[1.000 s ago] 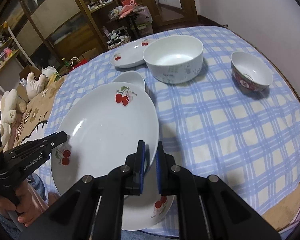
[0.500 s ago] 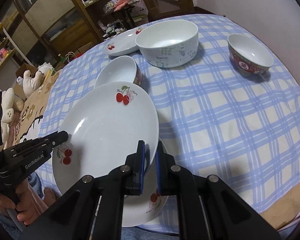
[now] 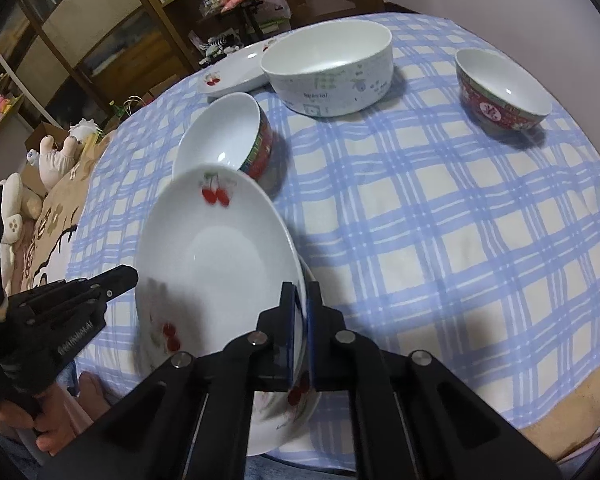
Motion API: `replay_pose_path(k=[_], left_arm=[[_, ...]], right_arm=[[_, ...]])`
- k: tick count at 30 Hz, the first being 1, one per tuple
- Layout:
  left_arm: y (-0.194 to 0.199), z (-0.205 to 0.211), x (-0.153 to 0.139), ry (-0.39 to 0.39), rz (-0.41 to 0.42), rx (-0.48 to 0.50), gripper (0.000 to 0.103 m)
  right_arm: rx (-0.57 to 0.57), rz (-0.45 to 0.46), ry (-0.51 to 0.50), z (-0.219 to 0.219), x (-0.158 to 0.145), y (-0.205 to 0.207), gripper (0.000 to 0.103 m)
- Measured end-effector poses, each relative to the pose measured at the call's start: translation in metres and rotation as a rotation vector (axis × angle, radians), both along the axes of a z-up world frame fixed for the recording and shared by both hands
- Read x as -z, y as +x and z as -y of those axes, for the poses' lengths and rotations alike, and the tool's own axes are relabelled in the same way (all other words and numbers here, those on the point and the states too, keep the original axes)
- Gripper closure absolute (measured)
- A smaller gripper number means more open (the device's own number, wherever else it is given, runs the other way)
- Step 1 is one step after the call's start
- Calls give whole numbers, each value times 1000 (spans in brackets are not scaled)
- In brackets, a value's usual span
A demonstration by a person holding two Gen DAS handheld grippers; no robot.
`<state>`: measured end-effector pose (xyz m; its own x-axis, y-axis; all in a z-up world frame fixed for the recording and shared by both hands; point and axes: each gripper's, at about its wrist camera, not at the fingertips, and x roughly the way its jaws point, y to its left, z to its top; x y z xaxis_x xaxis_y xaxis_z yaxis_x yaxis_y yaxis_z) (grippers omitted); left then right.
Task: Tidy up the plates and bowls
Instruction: 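Lower the cherry plate onto the plate stack and open both grippers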
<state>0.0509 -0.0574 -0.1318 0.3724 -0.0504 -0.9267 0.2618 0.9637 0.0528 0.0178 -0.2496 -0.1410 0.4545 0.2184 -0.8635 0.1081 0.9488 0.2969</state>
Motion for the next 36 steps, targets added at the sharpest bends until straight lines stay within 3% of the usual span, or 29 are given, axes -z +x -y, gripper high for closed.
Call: replay_pose_path(k=[13,27,32,35,36], left_arm=[[6,-9,3,2,-21,-52,96],[8,-15,-2,-2,-22,-78,95],[7,-17,-7,-6,-14,-82,90],[5,-19,-10,-10,-20,-76,88],[4,-19,-12,-12,-15,-77,88]], right_arm=[[23,-15,1,4,6,1,95],[40,39,1,7,-6,-3,94],[47,37,9,11,-7,-4,94],[50,38,16,15,-8,-3,93],[55,45,15,16,-9,-3,88]])
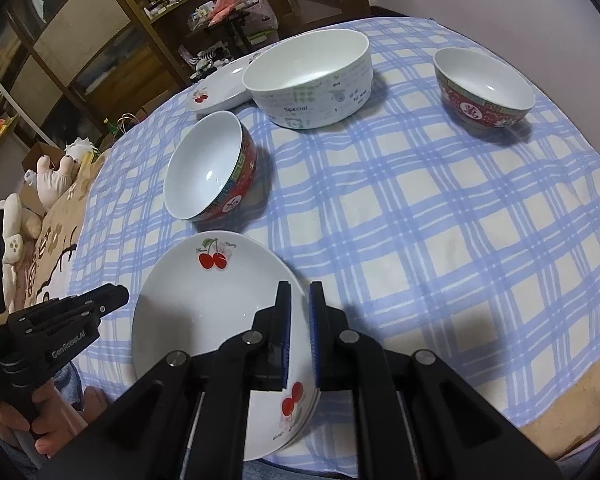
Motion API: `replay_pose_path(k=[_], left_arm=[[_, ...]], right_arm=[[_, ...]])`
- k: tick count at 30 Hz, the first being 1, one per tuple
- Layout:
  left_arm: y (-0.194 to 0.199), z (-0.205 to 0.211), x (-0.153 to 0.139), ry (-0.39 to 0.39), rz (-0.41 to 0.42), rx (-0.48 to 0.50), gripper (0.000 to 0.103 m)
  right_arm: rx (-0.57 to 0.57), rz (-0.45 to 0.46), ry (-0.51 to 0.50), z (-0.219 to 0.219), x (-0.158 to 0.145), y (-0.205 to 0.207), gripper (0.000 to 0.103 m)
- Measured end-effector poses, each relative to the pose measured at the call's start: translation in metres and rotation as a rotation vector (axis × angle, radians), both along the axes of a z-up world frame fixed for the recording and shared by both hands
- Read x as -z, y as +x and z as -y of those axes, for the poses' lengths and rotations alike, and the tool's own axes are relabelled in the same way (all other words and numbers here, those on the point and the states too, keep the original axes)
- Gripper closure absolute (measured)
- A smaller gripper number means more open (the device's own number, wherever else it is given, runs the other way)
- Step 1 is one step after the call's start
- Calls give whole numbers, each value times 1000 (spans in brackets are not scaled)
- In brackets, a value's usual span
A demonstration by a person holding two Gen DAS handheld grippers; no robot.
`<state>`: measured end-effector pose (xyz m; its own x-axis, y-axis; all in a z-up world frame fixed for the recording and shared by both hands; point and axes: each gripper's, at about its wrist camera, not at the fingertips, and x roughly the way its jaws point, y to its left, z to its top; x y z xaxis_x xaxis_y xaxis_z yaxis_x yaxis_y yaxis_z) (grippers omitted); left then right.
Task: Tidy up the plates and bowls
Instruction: 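Lower the cherry plate onto the plate stack and open both grippers, then move both tools to another cherry plate and close both grippers on its rim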
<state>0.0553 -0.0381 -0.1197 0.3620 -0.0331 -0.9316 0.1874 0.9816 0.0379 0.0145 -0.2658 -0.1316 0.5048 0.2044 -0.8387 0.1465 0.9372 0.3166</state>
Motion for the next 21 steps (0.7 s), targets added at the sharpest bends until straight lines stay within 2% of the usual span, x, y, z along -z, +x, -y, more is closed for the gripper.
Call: replay_pose_path(k=[1,3,7,9,12,13,15,17,19,21], left_arm=[[0,0,0,1,6,-3,87],[0,-1,-3,-1,16,-5,85],[0,-3,-11,-4,45,-13,77],[0,-5,-16,-14,56,-17,72],[2,-6,-23,-9,89,-16,56],[3,-6,-26,-6,105,-17,45],[5,-6,-32,-8,131,-13,36],[9,-5,-39,6,163,-10,22],[13,-5,-44,38,198,-8,20],[20,-5,-48,62,217,-4,18]], right_arm=[[6,10,-1,2,-2,-1,83],[23,34,-1,5,-6,-2,61],[46,78,-11,11,-17,-2,57],[56,89,-20,13,-21,-1,47],[63,115,-58,16,-28,3,41],[63,122,-69,16,-31,5,39],[62,136,-76,19,-36,10,28],[56,153,-80,20,-42,19,25],[46,164,-89,19,-48,29,20],[34,181,-98,18,-54,38,11]])
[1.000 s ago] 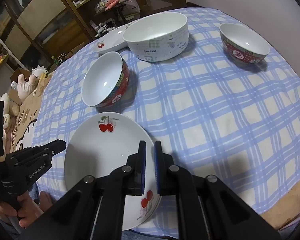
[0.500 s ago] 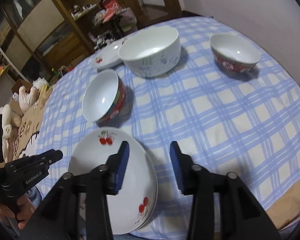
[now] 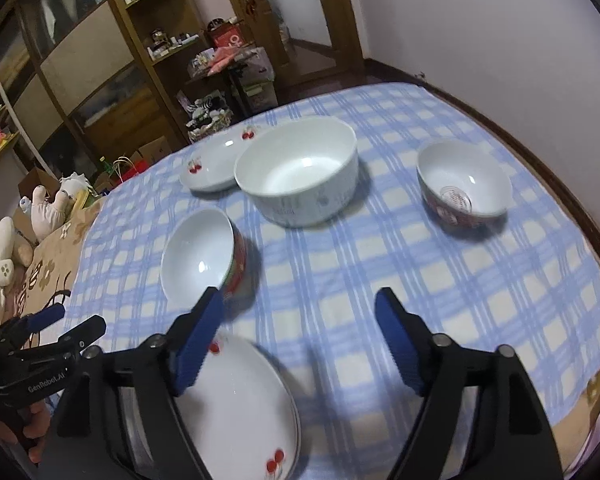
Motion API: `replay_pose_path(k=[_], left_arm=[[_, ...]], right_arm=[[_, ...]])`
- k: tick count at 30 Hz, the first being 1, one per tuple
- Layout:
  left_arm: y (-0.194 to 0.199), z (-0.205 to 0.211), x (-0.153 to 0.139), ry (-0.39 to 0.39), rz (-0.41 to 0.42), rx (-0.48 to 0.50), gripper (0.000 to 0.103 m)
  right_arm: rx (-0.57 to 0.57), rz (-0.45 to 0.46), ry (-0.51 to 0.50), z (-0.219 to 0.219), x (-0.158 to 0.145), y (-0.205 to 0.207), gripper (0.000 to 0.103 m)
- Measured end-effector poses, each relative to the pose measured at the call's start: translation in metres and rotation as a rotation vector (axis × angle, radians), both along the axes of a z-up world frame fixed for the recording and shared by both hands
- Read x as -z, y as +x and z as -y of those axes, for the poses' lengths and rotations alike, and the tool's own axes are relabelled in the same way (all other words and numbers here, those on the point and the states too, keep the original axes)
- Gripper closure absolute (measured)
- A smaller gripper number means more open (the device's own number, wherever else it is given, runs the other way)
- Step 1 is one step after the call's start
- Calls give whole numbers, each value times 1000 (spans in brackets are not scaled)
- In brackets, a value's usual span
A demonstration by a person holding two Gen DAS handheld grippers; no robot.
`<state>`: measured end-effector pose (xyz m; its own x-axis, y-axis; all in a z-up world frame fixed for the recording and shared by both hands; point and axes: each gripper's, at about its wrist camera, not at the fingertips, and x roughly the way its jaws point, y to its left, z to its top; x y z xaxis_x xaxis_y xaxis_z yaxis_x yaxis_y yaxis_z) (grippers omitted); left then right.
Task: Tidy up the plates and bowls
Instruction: 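Move both tools to another cherry plate and close both grippers on its rim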
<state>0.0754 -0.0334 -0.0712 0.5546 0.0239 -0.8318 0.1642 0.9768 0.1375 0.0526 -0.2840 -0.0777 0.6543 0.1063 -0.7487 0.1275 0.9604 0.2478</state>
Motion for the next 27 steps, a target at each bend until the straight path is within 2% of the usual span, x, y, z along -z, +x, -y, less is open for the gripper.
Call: replay_pose_path(k=[2,10,23,27], left_arm=[[9,-2,-4,-2,5,-1,10],[62,-12,-22,-37,53,-14,9],[185,-17,1,-91,27,-32,9],[215,-9,7,-66,42,-36,9]], right_arm=[[-16,22,-8,-2,-6,11,10],[-72,82,-32,-1,-25,74,8],[-174,67,-86,-15,-19,202,8],[-203,38,-122,-26,-10,236,8]])
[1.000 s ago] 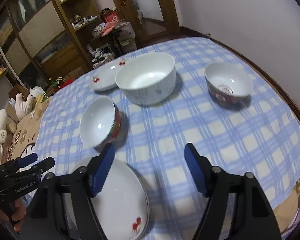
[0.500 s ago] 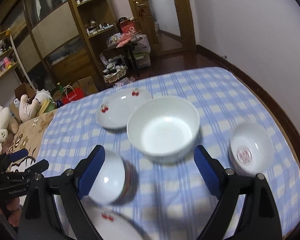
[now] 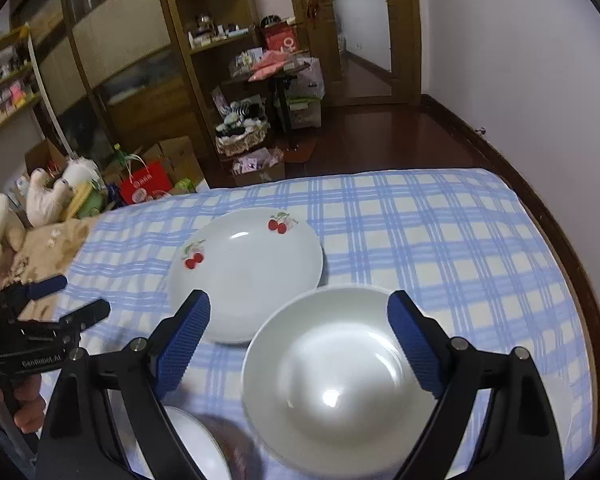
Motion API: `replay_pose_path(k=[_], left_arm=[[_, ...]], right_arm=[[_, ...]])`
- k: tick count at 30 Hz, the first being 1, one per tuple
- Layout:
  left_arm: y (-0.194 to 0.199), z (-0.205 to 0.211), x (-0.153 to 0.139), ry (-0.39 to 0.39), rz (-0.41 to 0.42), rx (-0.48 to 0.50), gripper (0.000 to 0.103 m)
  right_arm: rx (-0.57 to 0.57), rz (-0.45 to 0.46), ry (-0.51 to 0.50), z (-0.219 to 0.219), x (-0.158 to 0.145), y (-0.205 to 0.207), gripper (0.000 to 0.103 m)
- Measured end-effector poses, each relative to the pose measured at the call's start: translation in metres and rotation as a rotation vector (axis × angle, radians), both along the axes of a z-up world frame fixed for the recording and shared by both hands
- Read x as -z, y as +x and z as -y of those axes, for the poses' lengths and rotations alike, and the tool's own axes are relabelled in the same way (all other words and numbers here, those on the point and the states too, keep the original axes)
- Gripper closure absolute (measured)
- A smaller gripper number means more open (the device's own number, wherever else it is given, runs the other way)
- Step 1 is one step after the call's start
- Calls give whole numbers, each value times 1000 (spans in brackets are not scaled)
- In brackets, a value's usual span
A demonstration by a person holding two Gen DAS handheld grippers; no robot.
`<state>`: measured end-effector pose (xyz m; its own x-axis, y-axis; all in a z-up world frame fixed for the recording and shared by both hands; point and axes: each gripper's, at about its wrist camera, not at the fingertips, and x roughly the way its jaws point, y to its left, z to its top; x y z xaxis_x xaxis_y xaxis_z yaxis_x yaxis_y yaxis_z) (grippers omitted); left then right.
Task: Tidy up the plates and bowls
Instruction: 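Move both tools to another cherry plate and close both grippers on its rim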
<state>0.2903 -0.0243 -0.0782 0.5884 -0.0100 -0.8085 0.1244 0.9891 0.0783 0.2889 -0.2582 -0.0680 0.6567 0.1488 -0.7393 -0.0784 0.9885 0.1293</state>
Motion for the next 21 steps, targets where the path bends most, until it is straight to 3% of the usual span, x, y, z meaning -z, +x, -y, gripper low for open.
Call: replay_pose_path(k=[3,9,15,20,21], left_arm=[[20,8,6,16,-2,16,9],[56,9,31,-24,-66,18,10],[82,2,61,-65,-129,-40,10],[86,10,75,-9,-146,-27,10],[86,11,77,-2,-150,-22,10]], right_arm=[[-4,-17,-7,-4,8,17,8],[-10,-103,6,-12,32,62,8],[-3,-177,-23,-15,54,90,8],[13,-251,-14,-7,71,109,9],[10,-260,-13,-6,73,111,14]])
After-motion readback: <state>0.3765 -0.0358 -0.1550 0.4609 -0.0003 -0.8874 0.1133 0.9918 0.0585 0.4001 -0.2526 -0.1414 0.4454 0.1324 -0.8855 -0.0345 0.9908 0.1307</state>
